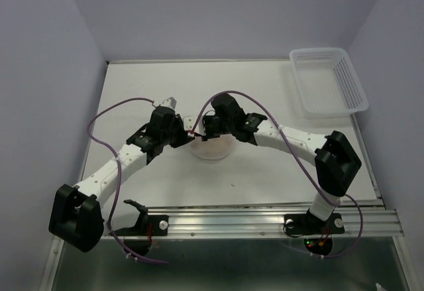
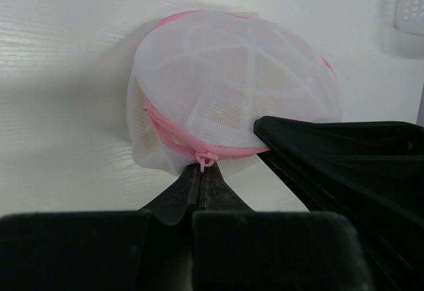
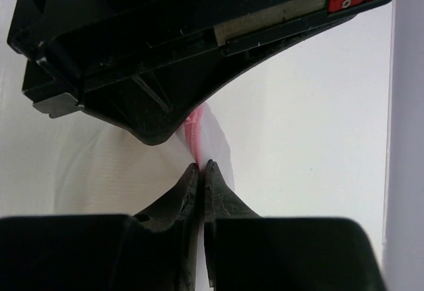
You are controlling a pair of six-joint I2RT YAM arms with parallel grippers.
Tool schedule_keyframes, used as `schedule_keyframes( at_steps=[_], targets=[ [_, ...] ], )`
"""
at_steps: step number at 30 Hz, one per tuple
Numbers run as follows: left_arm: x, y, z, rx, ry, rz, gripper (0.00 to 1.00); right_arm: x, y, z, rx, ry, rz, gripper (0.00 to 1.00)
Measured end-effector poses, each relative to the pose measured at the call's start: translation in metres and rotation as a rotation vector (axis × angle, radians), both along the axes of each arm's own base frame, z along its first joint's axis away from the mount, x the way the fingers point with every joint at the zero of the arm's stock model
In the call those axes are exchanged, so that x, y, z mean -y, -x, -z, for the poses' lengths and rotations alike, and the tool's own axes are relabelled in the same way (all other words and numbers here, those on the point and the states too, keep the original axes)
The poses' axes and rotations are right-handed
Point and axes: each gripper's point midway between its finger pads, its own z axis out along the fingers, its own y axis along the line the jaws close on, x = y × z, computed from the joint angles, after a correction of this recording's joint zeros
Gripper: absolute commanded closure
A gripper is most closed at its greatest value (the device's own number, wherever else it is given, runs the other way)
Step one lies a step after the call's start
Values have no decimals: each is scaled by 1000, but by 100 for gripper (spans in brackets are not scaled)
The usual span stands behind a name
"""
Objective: Place the bra in the laundry bag and zip it closed
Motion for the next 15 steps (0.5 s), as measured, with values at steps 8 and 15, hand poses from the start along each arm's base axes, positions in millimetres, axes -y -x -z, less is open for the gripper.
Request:
schedule_keyframes(
  at_steps=[8,15],
  targets=[
    [0,0,15,-39,-6,-5,100,16,-7,20,69,49,-45,99],
    [-1,-5,18,-41,29,-5,100,44,-6,0,108,-26,-109,99]
  ],
)
